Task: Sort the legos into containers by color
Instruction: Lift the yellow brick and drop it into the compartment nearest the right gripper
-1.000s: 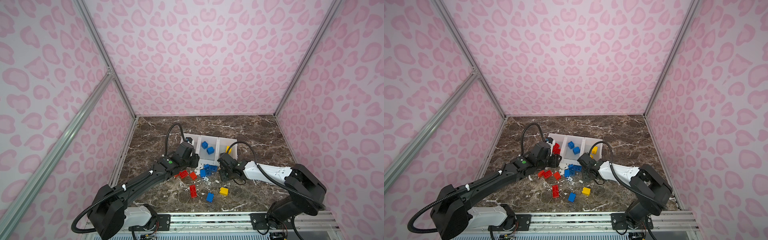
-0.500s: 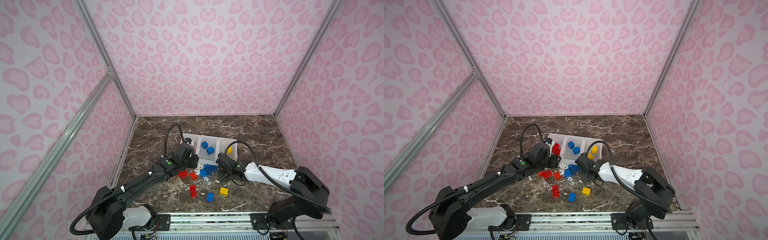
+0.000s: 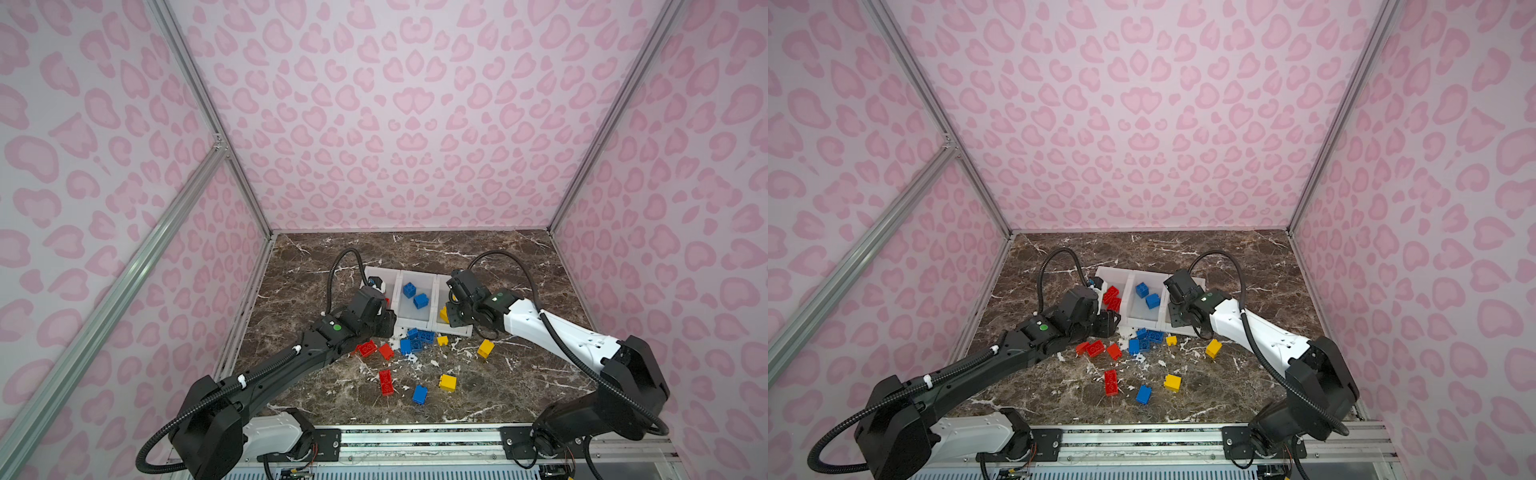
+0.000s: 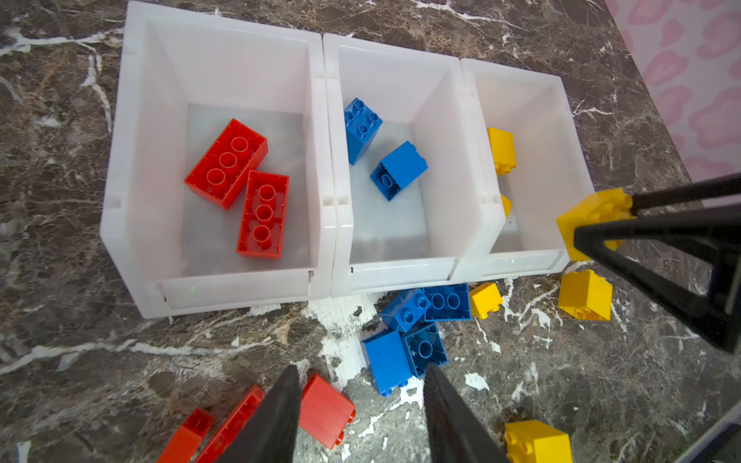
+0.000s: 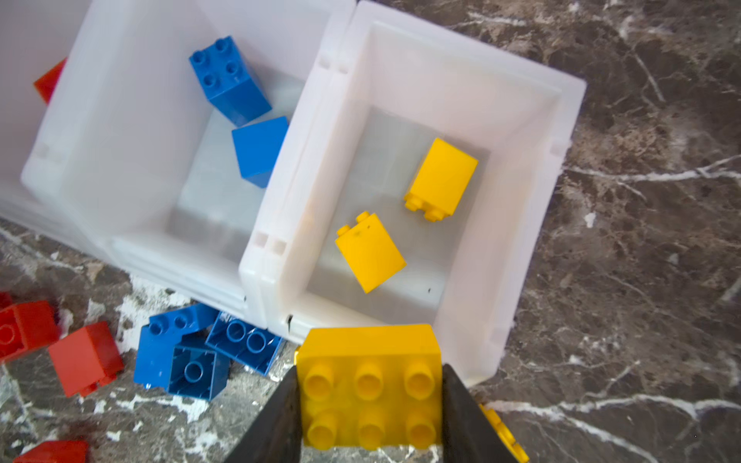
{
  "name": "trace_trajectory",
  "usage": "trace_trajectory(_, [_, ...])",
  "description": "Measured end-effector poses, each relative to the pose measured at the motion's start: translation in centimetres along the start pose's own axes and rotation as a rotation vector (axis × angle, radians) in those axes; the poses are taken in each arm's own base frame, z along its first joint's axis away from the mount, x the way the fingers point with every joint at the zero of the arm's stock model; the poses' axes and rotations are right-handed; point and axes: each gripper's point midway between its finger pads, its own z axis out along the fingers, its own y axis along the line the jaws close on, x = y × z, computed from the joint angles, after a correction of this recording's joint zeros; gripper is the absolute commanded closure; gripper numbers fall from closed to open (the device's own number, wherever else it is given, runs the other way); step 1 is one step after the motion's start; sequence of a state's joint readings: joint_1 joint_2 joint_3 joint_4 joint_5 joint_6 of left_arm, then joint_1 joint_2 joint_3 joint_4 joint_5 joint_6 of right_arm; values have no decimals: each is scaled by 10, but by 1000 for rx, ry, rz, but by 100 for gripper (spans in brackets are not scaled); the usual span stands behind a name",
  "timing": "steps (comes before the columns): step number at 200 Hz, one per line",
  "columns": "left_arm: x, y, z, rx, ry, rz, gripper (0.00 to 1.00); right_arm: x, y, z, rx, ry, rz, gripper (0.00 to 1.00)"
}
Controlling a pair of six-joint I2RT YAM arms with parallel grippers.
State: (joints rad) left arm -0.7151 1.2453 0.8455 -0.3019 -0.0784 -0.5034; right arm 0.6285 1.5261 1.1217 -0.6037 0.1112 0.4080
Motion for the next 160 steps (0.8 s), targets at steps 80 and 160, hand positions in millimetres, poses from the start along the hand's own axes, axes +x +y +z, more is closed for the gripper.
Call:
trace_trajectory(80, [11, 7, -7, -2, 1, -12, 48, -36, -8, 33, 9, 27, 19, 42])
trace_trajectory(160, [17, 12, -10, -8, 0, -34, 48, -45, -3, 28, -13, 8, 22, 35])
